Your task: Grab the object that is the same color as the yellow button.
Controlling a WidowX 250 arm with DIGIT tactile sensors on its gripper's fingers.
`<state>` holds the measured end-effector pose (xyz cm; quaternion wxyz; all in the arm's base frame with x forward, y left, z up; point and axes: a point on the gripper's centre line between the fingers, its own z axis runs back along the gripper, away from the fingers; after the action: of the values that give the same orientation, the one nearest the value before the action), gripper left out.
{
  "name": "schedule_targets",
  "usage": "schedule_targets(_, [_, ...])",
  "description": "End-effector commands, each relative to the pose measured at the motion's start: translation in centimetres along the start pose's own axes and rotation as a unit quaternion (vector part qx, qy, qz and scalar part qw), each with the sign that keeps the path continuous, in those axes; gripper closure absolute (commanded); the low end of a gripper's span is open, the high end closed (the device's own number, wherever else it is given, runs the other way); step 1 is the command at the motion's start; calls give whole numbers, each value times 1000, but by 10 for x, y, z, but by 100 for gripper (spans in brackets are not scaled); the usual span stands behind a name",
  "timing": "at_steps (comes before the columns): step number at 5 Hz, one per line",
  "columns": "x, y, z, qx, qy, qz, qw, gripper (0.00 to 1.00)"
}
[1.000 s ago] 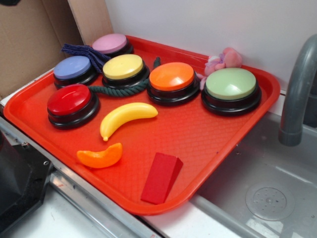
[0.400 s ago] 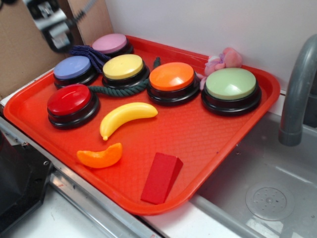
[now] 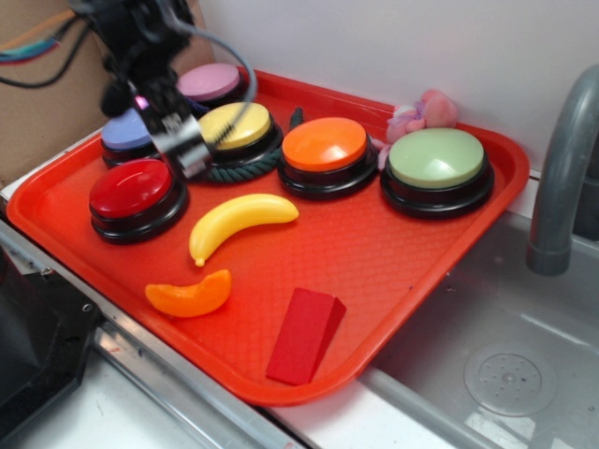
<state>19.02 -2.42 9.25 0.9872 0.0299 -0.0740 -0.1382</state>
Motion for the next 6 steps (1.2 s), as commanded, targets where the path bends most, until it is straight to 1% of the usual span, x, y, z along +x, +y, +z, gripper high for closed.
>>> schedule_targets(1, [16,-5,-44,-5,13,-29,999,0])
schedule_targets(2, [18,-7,-58,2,28,-33,999,0])
schedule_targets(3, [19,-7,-68,-1,40,-29,999,0])
schedule_targets(4, [19,-8,-69,5,29,-20,999,100])
schedule_targets(5, [19,-10,-68,6,29,-19,999,100])
schedule_targets(6, [21,-4,-53,-3,48,12,999,100])
